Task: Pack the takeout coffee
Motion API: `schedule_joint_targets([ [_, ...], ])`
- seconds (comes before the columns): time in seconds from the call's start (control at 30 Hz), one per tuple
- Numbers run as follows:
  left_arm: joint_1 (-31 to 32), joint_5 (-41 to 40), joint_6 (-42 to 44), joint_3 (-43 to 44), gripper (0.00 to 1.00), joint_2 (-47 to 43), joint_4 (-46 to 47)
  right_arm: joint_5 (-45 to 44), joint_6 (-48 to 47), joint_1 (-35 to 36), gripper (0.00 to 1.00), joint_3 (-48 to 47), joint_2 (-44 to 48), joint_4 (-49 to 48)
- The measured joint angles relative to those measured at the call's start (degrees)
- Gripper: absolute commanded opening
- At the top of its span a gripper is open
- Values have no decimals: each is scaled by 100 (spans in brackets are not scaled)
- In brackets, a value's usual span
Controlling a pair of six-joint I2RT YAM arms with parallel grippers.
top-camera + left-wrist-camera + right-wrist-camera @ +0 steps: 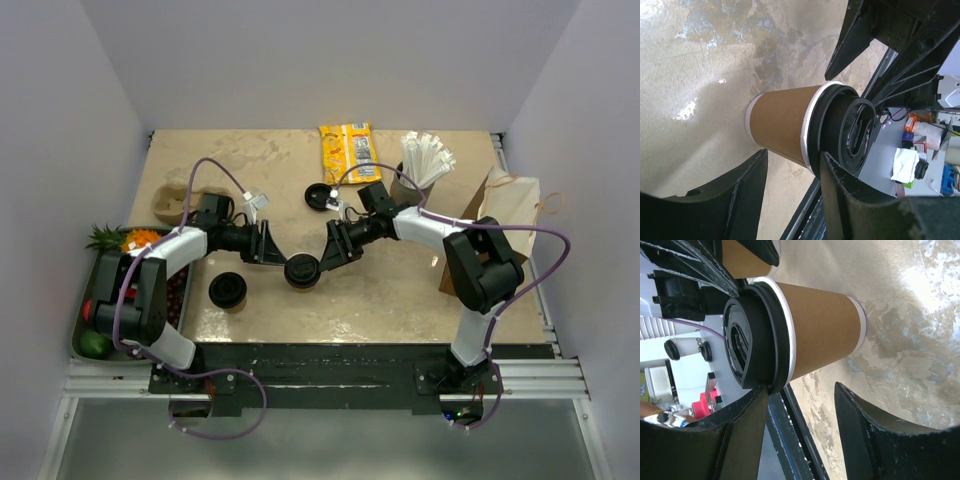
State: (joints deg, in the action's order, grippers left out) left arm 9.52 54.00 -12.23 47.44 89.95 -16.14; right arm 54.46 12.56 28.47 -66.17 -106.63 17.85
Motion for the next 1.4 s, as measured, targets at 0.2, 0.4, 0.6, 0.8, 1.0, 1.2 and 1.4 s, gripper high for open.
schedule_joint_targets([
  [0.2, 33, -46, -39, -20, 42, -9, 9, -151, 24, 35, 55, -26, 0, 173],
  [0.4, 48, -79, -133, -46, 41, 13, 42, -234, 138, 39, 55, -35, -2, 216],
  [0.6, 52, -81, -293, -7, 41, 122, 2, -356, 308, 44, 55, -35, -2, 291],
  [0.8, 52, -39, -369, 177, 45, 308, -181, -409, 483, 46, 54, -35, -13, 350],
  [1.0, 48, -179, -348, -72, 64, 9, 251, -485, 479, 103, 55, -35, 63, 321],
  [1.2, 76, -566, -420, -522, 66, -691, 765, -887, 400, 216, 56, -35, 153, 109],
  [1.4, 63, -476, -304, -599, 67, -693, 713, -1060, 284, 262, 57, -35, 208, 81],
])
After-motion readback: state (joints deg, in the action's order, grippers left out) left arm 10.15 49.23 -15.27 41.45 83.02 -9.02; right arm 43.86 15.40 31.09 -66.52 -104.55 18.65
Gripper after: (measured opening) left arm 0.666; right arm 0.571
